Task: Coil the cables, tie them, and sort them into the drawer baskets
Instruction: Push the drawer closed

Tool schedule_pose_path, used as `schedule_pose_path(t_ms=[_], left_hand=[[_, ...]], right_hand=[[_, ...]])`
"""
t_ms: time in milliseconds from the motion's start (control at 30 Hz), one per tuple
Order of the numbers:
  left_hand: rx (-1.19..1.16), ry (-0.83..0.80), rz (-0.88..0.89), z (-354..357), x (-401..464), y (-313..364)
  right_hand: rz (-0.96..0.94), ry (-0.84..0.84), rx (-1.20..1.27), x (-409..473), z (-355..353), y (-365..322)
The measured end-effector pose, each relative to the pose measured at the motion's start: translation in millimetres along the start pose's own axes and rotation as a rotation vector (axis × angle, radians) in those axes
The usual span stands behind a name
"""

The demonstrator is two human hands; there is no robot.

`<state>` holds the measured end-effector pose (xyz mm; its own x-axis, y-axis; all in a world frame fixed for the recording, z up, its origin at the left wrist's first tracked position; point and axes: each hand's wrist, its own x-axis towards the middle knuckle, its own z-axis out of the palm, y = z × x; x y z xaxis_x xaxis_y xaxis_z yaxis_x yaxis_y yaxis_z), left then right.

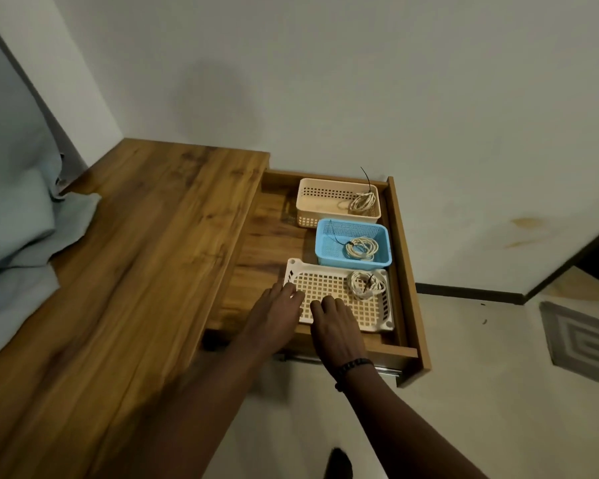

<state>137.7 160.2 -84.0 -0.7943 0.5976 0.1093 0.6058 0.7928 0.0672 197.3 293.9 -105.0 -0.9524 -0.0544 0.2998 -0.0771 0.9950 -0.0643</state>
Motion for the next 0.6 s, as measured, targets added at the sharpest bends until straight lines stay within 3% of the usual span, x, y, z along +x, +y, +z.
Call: schedule_pose_path(t_ms=[167, 300, 467, 600], left_hand=[[0.007, -0.011, 0.032, 1.6, -18.1, 20.1], [-0.018, -0.158, -0.008, 5.3, -14.7, 41.5], [-0.062, -0.354, 0.047, 30.4, -16.3, 70.2], [-0.074, -0.371, 0.059, 45.3, -15.0, 90.6]], right_hand=[[0.066, -0.07, -0.043, -22.9, -4.0, 18.3], [0.166, -0.169, -0.063, -36.0, -4.5, 43.2], [0.464, -0.201, -0.025, -52.7, 2.7, 85.2], [0.684, -0.328, 0.058, -64.7, 7.5, 118.7]])
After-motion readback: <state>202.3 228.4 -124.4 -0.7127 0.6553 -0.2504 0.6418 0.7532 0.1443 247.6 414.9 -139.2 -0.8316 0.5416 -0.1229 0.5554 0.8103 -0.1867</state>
